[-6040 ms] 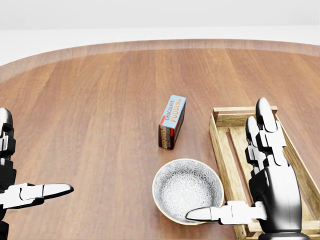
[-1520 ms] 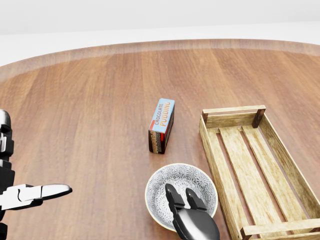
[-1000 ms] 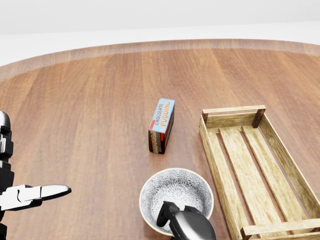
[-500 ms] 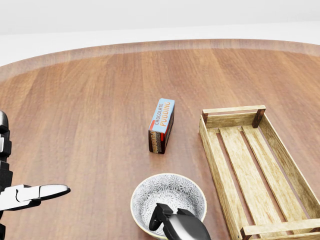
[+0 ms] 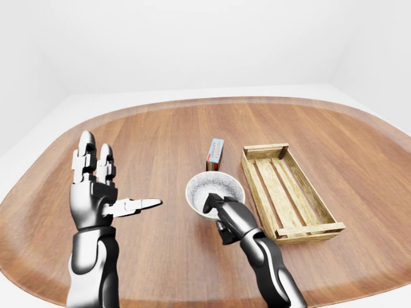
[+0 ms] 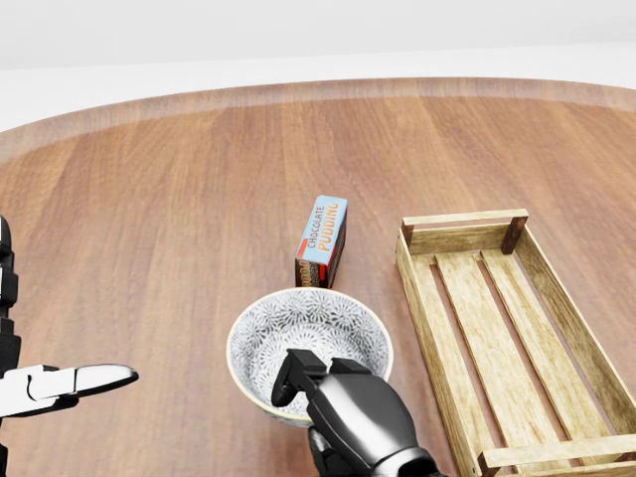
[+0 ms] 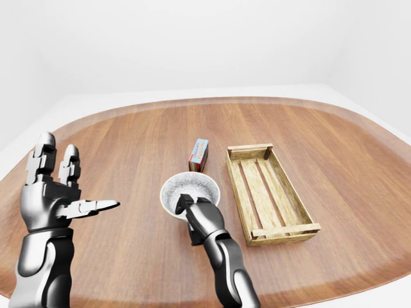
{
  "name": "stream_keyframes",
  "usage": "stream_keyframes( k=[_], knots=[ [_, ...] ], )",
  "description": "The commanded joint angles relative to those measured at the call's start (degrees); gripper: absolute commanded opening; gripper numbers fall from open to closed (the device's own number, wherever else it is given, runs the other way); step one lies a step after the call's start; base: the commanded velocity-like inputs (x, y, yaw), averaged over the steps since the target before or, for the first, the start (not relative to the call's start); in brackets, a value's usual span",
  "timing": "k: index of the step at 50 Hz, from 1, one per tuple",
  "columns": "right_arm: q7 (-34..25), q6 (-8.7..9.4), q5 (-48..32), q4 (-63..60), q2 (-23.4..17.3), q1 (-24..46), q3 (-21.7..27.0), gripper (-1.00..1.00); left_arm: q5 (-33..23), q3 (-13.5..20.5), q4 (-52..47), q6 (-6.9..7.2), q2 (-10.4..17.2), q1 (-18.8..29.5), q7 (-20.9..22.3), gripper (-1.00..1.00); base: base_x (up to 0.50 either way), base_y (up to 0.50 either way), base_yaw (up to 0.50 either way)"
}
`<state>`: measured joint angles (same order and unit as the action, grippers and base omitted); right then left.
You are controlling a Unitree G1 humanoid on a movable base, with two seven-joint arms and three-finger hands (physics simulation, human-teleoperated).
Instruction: Pick up the bowl on the left and put it in the tray.
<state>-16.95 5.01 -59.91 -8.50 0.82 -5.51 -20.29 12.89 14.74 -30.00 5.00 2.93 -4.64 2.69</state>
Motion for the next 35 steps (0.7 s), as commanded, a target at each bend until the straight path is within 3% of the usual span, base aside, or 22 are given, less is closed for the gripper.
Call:
stream_keyframes(
  k=[1,19,35],
  knots=[
    [-5.4,-0.01,-3.6,-6.11,0.06,2.73,2.95,-1.0,-0.37,-1.67,5.78,0.0,-0.27,1.14,0.08,1.0,0.0,0.0,0.0],
    [-12.06,-0.01,2.31,-12.71,-2.05,8.18,14.03,-1.0,-0.9,-2.11,5.91,0.0,-0.56,0.76,0.05,1.0,0.0,0.0,0.0],
    [-16.48,-0.01,9.59,-17.67,-6.84,12.65,24.27,-1.0,-1.16,-2.71,6.39,0.0,-0.61,0.66,-0.16,1.0,0.0,0.0,0.0]
  ],
)
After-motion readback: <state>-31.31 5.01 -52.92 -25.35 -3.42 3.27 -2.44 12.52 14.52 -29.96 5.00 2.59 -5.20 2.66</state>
